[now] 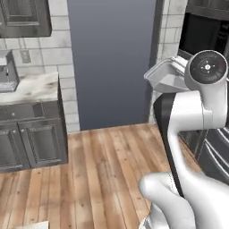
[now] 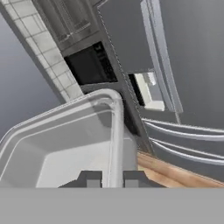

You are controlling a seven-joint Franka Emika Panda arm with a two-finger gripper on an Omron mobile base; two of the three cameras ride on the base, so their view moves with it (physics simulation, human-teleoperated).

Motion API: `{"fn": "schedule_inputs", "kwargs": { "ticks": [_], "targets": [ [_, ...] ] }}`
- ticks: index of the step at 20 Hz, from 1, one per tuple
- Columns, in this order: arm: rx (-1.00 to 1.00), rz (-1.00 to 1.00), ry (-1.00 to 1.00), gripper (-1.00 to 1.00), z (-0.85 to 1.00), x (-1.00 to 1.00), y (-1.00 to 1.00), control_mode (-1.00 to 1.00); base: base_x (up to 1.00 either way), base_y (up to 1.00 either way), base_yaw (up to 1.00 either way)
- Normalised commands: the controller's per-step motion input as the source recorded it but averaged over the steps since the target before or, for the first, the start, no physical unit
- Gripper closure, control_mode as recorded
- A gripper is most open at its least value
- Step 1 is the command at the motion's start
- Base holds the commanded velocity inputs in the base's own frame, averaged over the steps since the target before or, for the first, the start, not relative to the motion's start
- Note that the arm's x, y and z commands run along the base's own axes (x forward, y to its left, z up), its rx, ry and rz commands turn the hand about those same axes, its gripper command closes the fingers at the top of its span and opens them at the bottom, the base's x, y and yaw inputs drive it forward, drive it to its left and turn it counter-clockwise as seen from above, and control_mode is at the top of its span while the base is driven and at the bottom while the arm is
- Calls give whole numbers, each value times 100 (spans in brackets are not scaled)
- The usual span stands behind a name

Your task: Retrieve the tupperware and aluminum foil from the cabinet and place them on the dining counter near the plate with avocado and lemon to prepare for storing leftovers.

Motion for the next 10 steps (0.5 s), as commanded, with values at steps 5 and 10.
{"fn": "schedule_inputs", "kwargs": {
  "ticks": [5,10],
  "targets": [
    [0,0,0,100,0,0,0,100,53,-96,45],
    [0,0,0,100,0,0,0,100,44,-71,56]
  ]
}}
